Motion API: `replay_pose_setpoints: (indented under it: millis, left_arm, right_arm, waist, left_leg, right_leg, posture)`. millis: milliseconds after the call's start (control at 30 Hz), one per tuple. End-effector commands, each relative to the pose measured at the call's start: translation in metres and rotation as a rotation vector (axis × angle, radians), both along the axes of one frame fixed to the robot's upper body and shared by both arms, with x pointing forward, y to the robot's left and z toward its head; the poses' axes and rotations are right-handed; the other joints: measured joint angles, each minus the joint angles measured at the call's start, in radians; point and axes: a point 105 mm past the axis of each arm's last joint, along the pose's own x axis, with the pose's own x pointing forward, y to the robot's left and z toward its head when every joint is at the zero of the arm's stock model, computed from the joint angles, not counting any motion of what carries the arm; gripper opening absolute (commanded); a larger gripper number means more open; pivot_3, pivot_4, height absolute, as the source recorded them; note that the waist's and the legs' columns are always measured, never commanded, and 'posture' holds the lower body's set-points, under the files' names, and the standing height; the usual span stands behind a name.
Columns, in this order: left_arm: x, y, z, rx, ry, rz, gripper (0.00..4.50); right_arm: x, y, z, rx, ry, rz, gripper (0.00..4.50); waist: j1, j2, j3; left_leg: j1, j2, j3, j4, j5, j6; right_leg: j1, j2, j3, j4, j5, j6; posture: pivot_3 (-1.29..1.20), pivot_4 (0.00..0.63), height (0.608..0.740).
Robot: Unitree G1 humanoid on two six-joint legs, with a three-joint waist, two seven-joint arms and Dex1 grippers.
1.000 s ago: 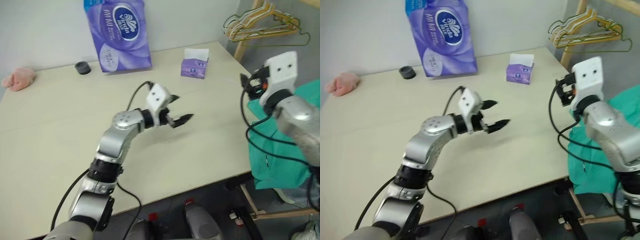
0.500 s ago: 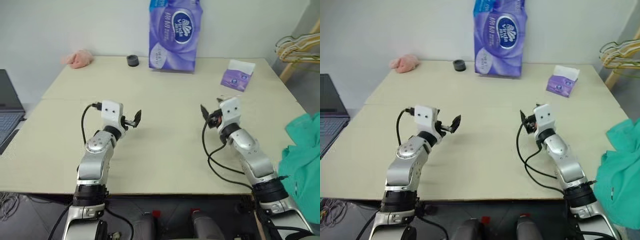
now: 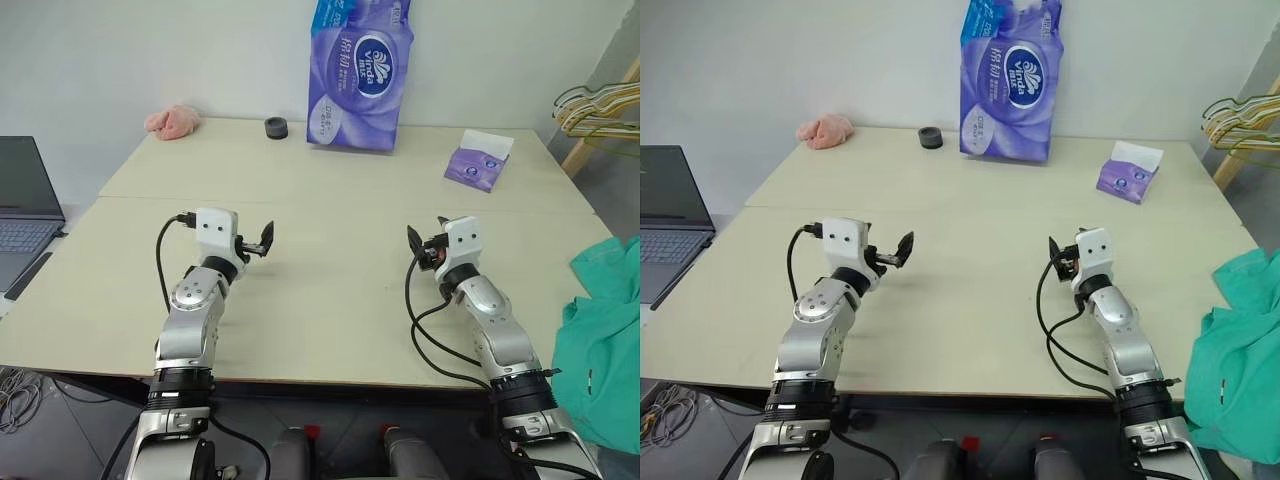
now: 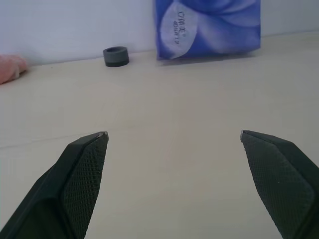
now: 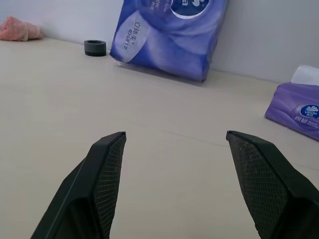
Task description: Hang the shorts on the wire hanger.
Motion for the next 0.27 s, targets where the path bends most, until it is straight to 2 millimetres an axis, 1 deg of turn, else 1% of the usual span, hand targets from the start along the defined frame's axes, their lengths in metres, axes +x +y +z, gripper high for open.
replay_pose_setpoints:
  millis: [33, 267]
  left_arm:
    - [-0.001, -0.014, 0.015, 0.014, -0.051, -0.103, 4.50]
    - [-0.002, -0.029, 0.013, 0.018, -0.043, -0.198, 4.50]
  right_arm:
    - [0.001, -0.001, 0.017, 0.004, -0.068, 0.001, 3.43]
    - [-0.001, -0.003, 0.015, -0.001, -0.063, -0.011, 3.43]
  waist:
    - [0.000, 0.000, -0.002]
    - [-0.001, -0.001, -0.007]
  left_leg:
    - [0.000, 0.000, 0.000, -0.001, 0.000, -0.001]
    - [0.002, 0.000, 0.000, -0.005, 0.002, -0.002]
  right_leg:
    - [0.000, 0.000, 0.000, 0.000, 0.000, 0.000]
    - [0.000, 0.000, 0.000, 0.000, 0.000, 0.000]
  posture:
    - [0.08, 0.044, 0.740]
    - [0.06, 0.039, 0.740]
